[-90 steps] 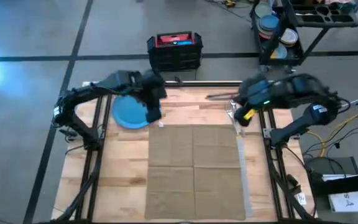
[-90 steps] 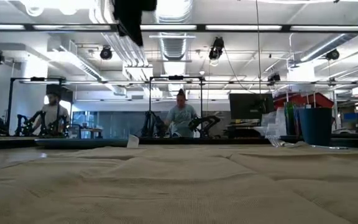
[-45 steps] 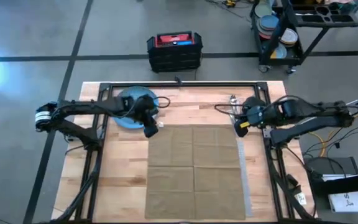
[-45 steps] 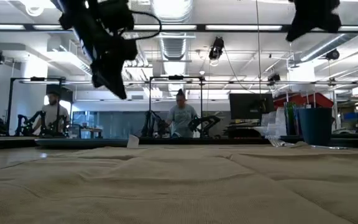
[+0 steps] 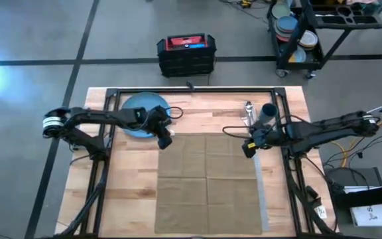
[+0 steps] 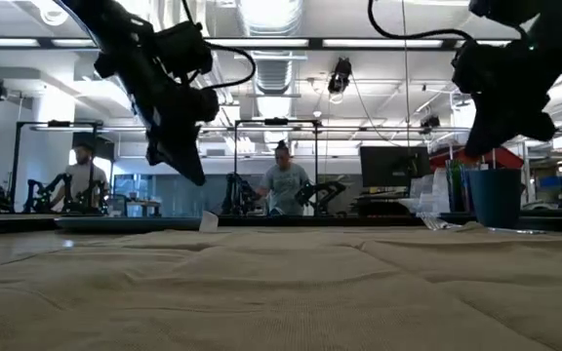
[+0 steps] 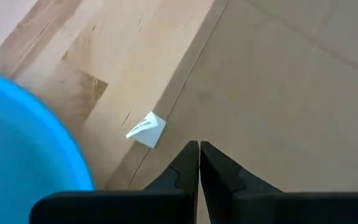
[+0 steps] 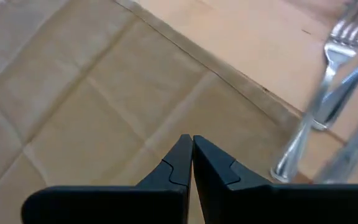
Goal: Set table place
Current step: Fold the brown table napkin
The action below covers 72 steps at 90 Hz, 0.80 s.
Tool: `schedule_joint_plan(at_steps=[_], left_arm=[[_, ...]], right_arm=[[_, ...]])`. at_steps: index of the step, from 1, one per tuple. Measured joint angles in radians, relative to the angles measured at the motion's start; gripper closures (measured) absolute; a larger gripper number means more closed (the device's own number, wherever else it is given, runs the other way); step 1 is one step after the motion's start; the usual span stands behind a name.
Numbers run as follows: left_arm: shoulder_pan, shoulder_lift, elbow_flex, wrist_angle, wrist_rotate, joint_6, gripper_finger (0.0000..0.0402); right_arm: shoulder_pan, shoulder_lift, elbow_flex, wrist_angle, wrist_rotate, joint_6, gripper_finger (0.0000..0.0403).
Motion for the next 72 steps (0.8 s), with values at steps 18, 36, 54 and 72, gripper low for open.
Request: schedule_joint_plan(at_steps=[18, 36, 54, 72], left_arm=[[0.001, 0.044, 0.016, -0.003, 0.0, -0.044, 0.0402], [0.001, 0.054, 0.018, 0.003, 0.013, -0.105, 0.0402], [0.001, 0.054, 0.018, 0.007, 0.012, -0.068, 0.0402], [0.001, 0.054, 0.018, 0.005, 0.029, -0.047, 0.0402]], right_arm=[[-0.022, 0.0, 0.0, -0.008, 0.009, -0.059, 0.0403], [-0.121, 0.003, -0.036, -0.009, -0.009, -0.025, 0.0403], [-0.279, 0.011, -0.074, 0.008, -0.104, -0.03, 0.0403], [-0.419, 0.054, -0.096, 0.048, -0.2, -0.083, 0.0403]])
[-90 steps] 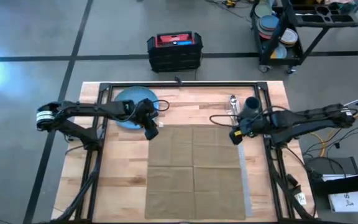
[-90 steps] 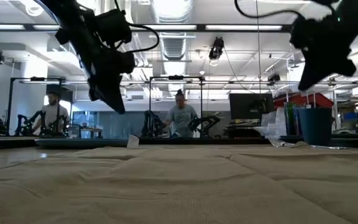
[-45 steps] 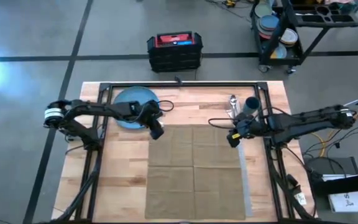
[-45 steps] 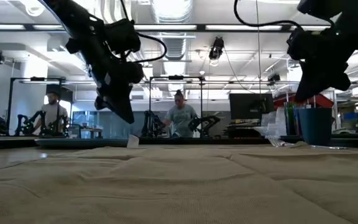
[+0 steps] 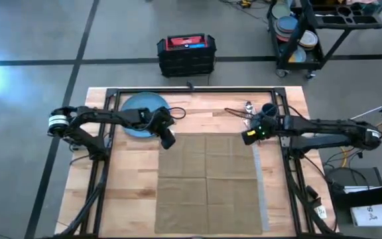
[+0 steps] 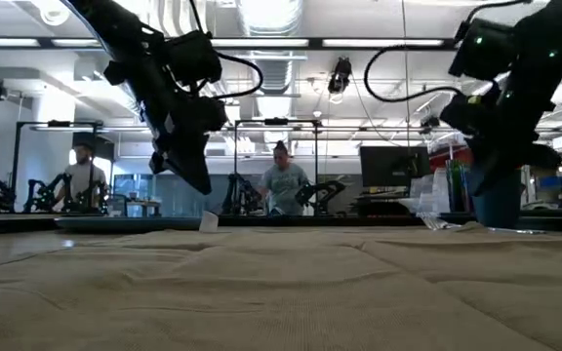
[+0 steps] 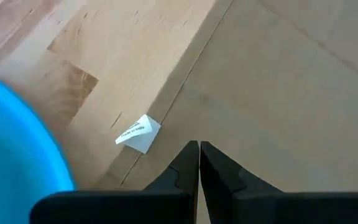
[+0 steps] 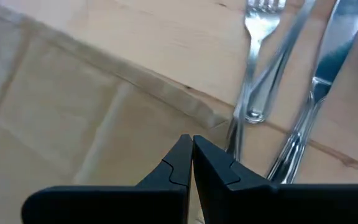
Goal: Set table place
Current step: Fold the brown table napkin
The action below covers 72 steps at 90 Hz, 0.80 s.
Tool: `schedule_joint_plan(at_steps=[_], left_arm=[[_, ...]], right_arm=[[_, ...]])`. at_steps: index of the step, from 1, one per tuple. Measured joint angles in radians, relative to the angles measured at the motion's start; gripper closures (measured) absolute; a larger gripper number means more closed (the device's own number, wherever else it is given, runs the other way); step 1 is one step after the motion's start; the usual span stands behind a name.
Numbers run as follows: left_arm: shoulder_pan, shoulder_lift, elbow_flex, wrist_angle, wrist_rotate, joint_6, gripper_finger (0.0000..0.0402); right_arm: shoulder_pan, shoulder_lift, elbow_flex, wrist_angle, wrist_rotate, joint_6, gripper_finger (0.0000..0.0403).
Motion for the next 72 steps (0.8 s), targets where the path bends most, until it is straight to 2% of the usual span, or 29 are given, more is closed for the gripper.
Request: schedule_joint_plan(at_steps=[21, 30, 55, 72], left_arm=[[0.0, 0.0, -0.001, -0.005, 0.013, 0.013, 0.0402], [0.0, 0.0, -0.001, -0.015, 0.013, 0.013, 0.0402], [0.0, 0.0, -0.002, -0.031, 0.013, 0.021, 0.0402], [0.008, 0.018, -0.004, -0.146, 0.014, 0.021, 0.0402]], right_arm=[[-0.042, 0.063, 0.0, 0.026, 0.009, -0.106, 0.0402], [-0.042, 0.093, 0.0, 0.03, 0.01, -0.141, 0.0388], [-0.042, 0.119, 0.0, 0.066, 0.008, -0.132, 0.0285], [-0.042, 0.116, 0.0, 0.079, 0.019, -0.119, 0.0229]])
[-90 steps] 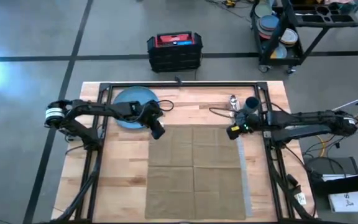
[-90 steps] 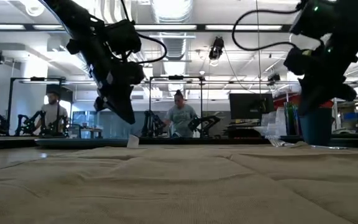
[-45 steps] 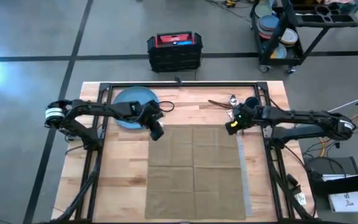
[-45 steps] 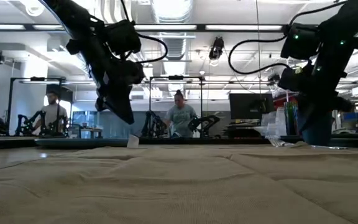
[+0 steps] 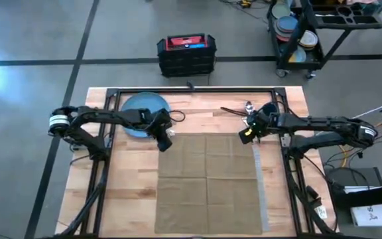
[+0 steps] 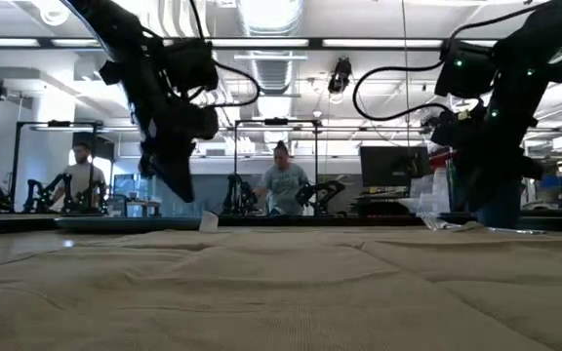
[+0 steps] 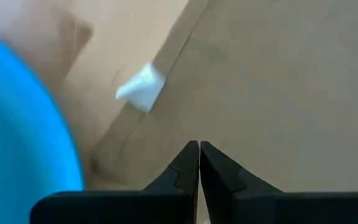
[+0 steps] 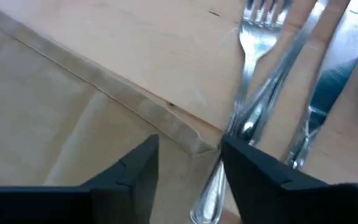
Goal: Set table place
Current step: Fold the brown table napkin
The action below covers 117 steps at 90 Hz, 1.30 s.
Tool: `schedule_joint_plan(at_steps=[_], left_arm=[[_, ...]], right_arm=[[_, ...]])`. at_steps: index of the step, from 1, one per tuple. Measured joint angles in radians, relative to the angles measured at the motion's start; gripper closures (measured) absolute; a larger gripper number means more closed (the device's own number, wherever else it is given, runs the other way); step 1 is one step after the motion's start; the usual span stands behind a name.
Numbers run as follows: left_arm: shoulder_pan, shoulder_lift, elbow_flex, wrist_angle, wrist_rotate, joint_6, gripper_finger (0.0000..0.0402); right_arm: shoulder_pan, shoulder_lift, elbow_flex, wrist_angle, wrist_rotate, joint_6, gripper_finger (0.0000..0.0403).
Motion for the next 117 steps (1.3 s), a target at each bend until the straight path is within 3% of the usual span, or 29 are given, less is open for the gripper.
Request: schedule_joint_plan(at_steps=[19, 80, 117], left_arm=[[0.008, 0.021, -0.022, -0.011, 0.0, 0.003, 0.0402], [0.045, 0.136, -0.043, 0.124, -0.012, -0.009, 0.0402], [0.045, 0.098, -0.049, 0.095, 0.035, 0.004, 0.0402]], right_arm=[[0.0, 0.0, 0.006, 0.004, 0.007, 0.001, 0.0209], [0.0, 0.0, 0.024, 0.002, 0.007, -0.003, 0.0208], [0.0, 0.0, 0.024, 0.001, 0.007, -0.007, 0.0208]])
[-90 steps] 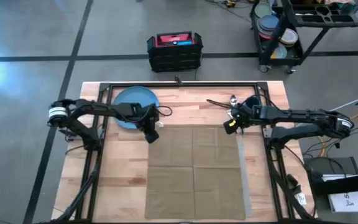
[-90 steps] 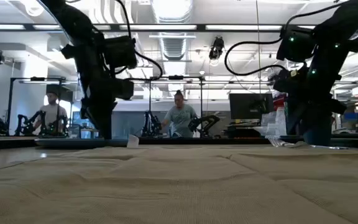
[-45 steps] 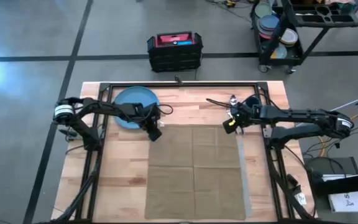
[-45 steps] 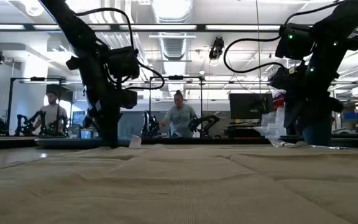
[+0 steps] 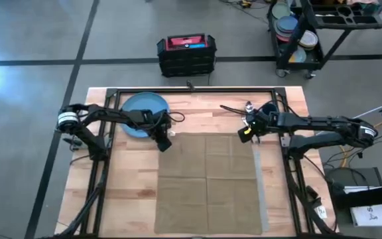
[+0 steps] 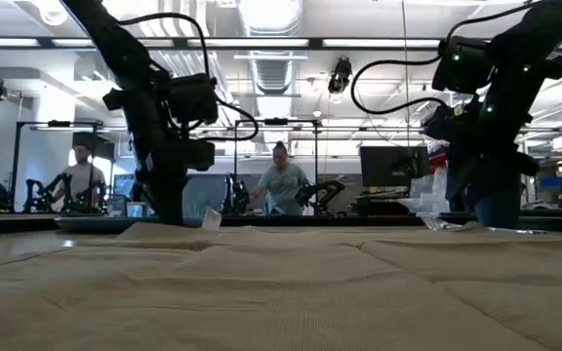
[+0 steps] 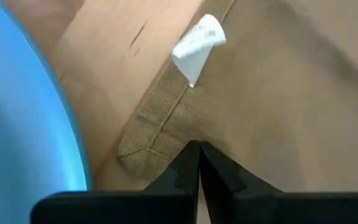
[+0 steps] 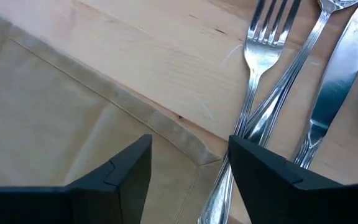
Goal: Set table place
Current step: Fold the brown table napkin
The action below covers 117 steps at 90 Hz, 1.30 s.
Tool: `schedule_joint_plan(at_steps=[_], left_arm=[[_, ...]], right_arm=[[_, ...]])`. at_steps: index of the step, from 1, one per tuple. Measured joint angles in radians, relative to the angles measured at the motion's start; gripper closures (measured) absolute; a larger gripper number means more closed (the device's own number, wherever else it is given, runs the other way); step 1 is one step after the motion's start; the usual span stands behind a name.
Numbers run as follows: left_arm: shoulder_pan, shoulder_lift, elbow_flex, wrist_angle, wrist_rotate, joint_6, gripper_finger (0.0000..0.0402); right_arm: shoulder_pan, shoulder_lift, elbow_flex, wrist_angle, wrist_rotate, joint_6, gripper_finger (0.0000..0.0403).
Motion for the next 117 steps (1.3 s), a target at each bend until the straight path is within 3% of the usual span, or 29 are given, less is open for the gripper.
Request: schedule_joint_plan(at_steps=[25, 39, 59, 76, 90, 105, 117], left_arm=[[0.014, -0.015, 0.0, -0.029, -0.036, -0.046, 0.0397], [0.017, -0.058, 0.0, -0.081, -0.018, -0.092, 0.0373], [0.021, -0.115, -0.005, -0.128, -0.063, -0.148, 0.0284], [0.026, -0.091, -0.026, -0.083, -0.062, -0.167, 0.0193], [0.035, -0.058, -0.057, -0.034, -0.065, -0.192, 0.0151], [0.037, -0.05, -0.07, 0.02, -0.098, -0.194, 0.0139], [0.038, -0.046, -0.071, 0.077, -0.121, -0.191, 0.0167]], right_arm=[[0.0, 0.0, 0.0, 0.0, 0.0, 0.0, 0.0208], [0.0, 0.0, 0.0, 0.0, 0.0, 0.002, 0.0208], [0.0, 0.0, 0.0, 0.0, -0.001, 0.007, 0.0208], [0.0, 0.0, 0.0, 0.0, 0.0, -0.003, 0.0208], [0.0, 0.0, 0.0, 0.0, -0.001, -0.003, 0.0208], [0.0, 0.0, -0.001, -0.001, -0.001, -0.003, 0.0208], [0.0, 0.0, -0.001, 0.0, 0.0, -0.006, 0.0208]])
